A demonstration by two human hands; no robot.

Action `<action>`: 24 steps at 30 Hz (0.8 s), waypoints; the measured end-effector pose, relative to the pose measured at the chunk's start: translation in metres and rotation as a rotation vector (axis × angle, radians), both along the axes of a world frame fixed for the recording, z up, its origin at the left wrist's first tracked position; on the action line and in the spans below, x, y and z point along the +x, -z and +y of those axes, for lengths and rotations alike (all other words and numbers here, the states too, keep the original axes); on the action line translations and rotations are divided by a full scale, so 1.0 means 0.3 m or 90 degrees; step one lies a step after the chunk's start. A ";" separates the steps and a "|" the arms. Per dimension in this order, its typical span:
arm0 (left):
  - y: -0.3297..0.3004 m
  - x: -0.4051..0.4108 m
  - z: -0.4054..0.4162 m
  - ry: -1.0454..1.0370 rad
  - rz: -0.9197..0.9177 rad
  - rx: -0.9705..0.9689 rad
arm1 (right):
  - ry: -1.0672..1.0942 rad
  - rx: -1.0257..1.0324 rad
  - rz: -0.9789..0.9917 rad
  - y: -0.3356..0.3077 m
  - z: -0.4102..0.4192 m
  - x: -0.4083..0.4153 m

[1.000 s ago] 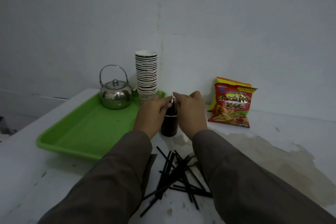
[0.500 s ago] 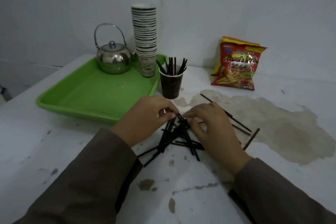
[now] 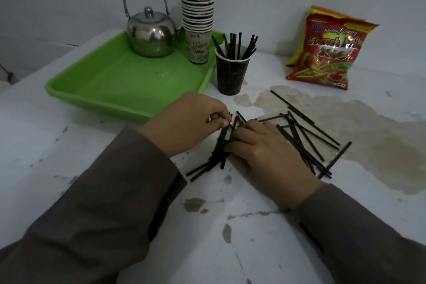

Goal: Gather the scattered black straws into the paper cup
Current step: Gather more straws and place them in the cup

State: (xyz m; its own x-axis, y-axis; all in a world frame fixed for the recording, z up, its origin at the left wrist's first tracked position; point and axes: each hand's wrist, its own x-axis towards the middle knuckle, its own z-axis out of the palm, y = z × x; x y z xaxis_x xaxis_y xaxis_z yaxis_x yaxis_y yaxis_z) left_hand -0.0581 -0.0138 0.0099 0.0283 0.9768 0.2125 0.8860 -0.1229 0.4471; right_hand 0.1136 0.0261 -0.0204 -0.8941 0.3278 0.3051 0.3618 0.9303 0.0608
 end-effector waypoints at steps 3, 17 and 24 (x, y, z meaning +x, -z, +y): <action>0.002 0.010 0.001 0.009 -0.011 0.028 | 0.020 -0.035 0.003 0.006 0.012 0.016; 0.081 0.084 0.026 -0.102 0.022 0.051 | 0.074 -0.572 0.452 -0.064 0.090 0.099; 0.127 0.147 0.026 -0.160 0.065 -0.028 | 0.081 -0.789 0.623 -0.047 0.100 0.095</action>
